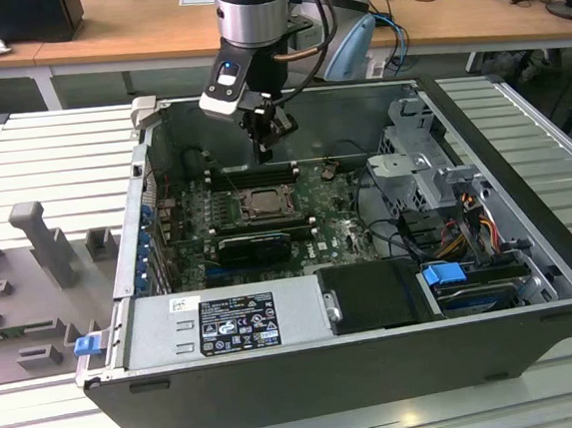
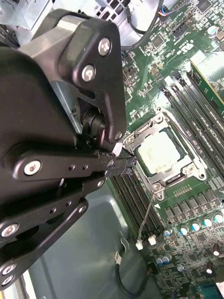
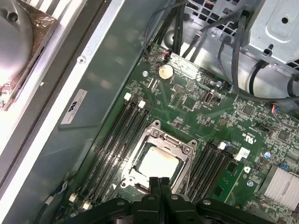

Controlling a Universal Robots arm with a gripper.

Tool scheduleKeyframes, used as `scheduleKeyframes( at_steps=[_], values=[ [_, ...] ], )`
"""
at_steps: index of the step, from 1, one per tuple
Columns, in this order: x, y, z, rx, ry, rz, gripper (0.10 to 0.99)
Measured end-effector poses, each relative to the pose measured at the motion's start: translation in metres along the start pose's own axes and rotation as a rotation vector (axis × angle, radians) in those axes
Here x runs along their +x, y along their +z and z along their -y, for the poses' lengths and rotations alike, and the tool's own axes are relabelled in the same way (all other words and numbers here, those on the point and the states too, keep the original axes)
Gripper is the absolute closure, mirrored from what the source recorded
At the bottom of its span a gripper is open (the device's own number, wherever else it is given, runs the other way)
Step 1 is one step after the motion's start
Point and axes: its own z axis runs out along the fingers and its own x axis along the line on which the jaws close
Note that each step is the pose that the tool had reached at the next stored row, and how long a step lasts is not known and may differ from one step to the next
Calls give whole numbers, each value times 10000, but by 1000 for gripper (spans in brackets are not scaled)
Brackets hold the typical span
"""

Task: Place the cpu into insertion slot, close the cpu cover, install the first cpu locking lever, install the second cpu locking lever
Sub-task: 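Install the first cpu locking lever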

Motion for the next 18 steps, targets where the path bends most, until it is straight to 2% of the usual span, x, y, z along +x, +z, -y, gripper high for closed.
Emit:
scheduleKeyframes(
  at_steps=[18],
  values=[
    [0, 0, 0, 15, -1166, -56, 980]
  ],
)
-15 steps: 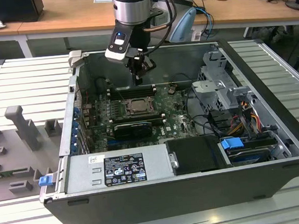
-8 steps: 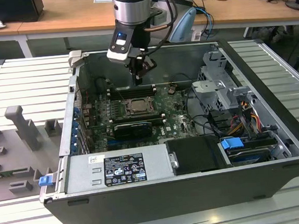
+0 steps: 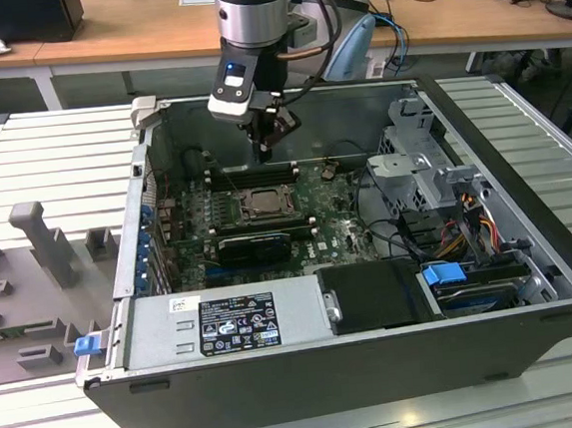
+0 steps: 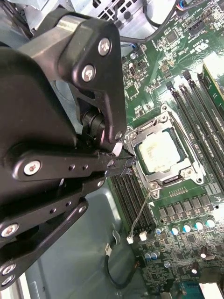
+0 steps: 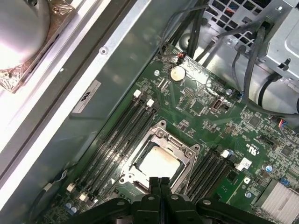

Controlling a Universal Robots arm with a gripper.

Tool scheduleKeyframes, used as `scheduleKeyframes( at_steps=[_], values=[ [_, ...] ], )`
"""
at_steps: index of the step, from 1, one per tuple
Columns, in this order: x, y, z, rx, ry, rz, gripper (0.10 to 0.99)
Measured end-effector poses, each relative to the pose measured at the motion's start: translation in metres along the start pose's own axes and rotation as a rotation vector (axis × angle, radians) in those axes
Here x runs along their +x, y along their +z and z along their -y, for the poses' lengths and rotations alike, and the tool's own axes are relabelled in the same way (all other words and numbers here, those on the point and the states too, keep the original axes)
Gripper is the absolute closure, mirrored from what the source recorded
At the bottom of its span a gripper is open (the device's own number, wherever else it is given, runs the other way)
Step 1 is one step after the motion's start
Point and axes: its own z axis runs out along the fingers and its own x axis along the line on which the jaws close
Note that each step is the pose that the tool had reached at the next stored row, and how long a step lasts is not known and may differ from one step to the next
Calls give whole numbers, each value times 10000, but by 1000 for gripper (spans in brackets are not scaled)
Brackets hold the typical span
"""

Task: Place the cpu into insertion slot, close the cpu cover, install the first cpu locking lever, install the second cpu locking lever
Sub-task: 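Install the first cpu locking lever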

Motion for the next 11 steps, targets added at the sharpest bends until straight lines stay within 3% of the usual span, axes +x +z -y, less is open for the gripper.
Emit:
scheduleKeyframes(
  at_steps=[4, 11],
  values=[
    [0, 0, 0, 3, -193, -9, 980],
    [0, 0, 0, 13, -995, -47, 980]
  ],
)
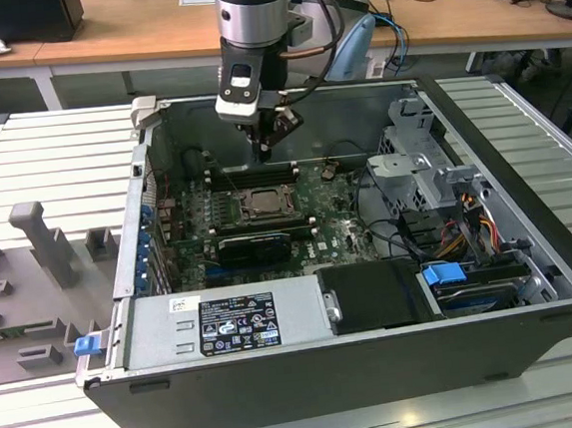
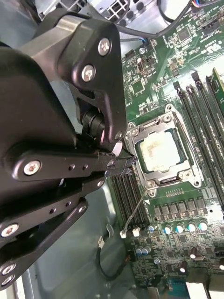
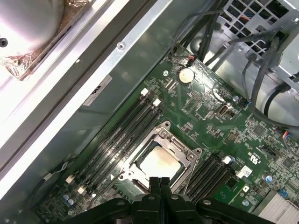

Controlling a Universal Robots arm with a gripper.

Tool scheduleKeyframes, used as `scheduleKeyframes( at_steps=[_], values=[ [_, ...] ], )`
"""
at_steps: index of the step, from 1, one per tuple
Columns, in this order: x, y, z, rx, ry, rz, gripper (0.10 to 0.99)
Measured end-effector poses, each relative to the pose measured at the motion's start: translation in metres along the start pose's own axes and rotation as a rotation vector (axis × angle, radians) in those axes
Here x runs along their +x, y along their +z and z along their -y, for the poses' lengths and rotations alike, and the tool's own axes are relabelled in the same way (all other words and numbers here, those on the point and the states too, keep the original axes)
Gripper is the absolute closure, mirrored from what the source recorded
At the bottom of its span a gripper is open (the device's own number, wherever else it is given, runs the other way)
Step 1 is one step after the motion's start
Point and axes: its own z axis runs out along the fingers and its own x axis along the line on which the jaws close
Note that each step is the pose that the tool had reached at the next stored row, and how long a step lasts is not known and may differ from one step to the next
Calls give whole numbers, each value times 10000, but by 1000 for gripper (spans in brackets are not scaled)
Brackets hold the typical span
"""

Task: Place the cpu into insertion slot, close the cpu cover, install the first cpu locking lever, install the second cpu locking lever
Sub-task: 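Install the first cpu locking lever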

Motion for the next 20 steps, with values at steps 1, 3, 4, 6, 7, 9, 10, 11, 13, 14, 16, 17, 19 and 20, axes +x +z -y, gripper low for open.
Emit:
scheduleKeyframes(
  at_steps=[1, 3, 4, 6, 7, 9, 10, 11, 13, 14, 16, 17, 19, 20],
  values=[
    [0, 0, 0, 0, -84, -4, 980],
    [0, 0, 0, 3, -270, -13, 980],
    [0, 0, 0, 5, -412, -19, 980],
    [0, 0, 0, 8, -685, -32, 980],
    [0, 0, 0, 12, -924, -44, 980],
    [0, 0, 0, 15, -1204, -58, 980],
    [0, 0, 0, 19, -1534, -73, 980],
    [0, 0, 0, 22, -1778, -84, 980],
    [0, 0, 1, 30, -2301, -109, 980],
    [0, 0, 1, 35, -2687, -127, 980],
    [0, 1, 1, 41, -3166, -149, 980],
    [0, 1, 1, 45, -3479, -164, 980],
    [0, 1, 1, 51, -3962, -187, 980],
    [0, 1, 1, 53, -4132, -195, 980]
  ],
)
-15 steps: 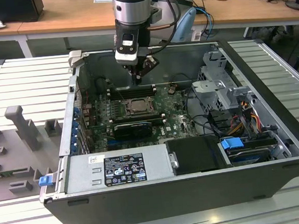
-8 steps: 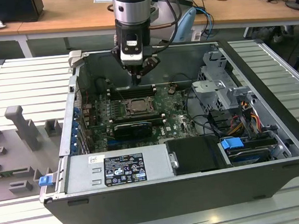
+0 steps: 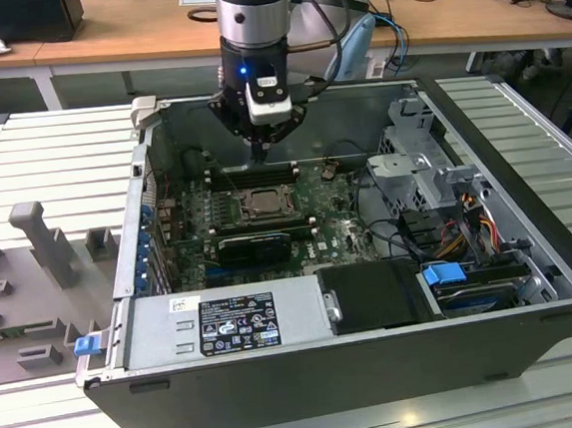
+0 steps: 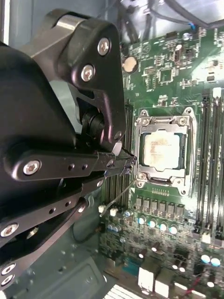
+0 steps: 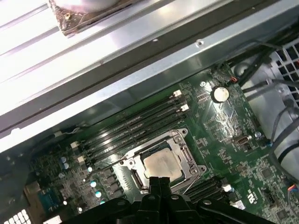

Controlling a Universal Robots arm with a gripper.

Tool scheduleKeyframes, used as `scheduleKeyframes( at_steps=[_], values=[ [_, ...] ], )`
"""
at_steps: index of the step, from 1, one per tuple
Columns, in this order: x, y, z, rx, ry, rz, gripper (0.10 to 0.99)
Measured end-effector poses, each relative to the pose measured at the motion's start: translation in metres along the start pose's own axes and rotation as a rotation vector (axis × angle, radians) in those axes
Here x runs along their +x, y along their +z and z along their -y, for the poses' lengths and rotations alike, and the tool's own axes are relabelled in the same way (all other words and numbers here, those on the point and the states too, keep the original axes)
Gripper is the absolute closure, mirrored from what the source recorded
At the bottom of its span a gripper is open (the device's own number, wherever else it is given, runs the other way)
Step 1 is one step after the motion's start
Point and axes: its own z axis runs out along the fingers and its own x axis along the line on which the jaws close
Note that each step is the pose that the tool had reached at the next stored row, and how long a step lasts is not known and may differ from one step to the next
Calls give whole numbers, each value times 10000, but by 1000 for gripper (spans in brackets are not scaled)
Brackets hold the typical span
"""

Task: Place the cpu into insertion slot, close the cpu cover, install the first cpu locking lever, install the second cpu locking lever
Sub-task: 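Install the first cpu locking lever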

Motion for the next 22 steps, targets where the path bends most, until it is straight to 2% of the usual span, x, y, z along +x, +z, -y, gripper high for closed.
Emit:
scheduleKeyframes(
  at_steps=[12, 22],
  values=[
    [0, 6, 0, 29, -2079, -97, 980],
    [0, 6, 0, 42, -3106, -145, 980]
  ],
)
